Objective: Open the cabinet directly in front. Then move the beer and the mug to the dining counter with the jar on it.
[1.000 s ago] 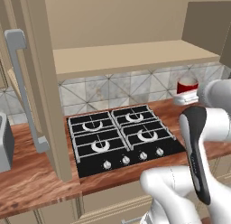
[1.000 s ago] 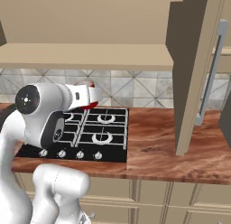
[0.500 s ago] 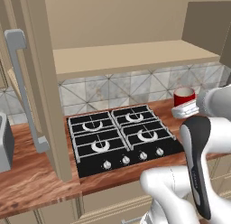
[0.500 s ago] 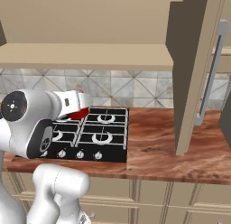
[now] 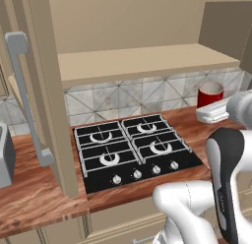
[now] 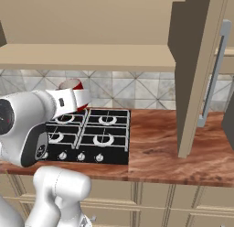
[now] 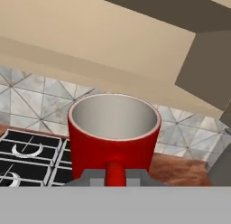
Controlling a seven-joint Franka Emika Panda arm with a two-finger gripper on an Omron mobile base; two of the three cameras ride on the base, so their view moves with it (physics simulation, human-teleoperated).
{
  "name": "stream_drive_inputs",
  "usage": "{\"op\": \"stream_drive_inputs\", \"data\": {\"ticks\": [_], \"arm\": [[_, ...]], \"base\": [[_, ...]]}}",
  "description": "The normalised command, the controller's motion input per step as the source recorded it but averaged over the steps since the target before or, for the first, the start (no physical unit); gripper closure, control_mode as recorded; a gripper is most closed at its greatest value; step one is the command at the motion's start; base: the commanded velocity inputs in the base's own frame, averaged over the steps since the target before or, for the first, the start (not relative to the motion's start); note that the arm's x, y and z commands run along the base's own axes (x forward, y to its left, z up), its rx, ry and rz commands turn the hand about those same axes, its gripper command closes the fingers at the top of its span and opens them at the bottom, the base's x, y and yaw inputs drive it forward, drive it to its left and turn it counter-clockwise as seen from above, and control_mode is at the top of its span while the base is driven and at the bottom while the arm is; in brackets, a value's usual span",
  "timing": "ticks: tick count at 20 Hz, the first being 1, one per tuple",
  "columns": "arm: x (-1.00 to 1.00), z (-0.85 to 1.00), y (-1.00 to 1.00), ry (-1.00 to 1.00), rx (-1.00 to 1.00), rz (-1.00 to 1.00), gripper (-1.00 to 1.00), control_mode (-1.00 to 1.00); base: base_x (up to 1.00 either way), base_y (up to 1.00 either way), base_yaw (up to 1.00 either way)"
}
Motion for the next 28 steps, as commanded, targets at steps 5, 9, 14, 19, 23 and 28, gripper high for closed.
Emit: {"op": "stream_drive_inputs", "data": {"ticks": [5, 9, 14, 19, 23, 28], "arm": [[-0.02, 0.00, 0.00, 0.00, 0.00, 0.00, 1.00, -1.00], [0.00, 0.00, 0.00, 0.00, 0.00, 0.00, 1.00, 1.00], [0.00, 0.00, 0.00, 0.00, 0.00, 0.00, 1.00, 1.00], [0.00, 0.00, 0.00, 0.00, 0.00, 0.00, 1.00, 1.00], [0.00, 0.00, 0.00, 0.00, 0.00, 0.00, 1.00, 1.00], [0.00, 0.00, 0.00, 0.00, 0.00, 0.00, 1.00, 1.00]], "base": [[0.00, 0.00, 0.00], [-0.68, -0.03, 0.00], [-0.95, -0.13, 0.00], [-0.53, -0.68, -0.07], [-0.05, -0.99, -0.12], [0.03, -1.00, -0.09]]}}
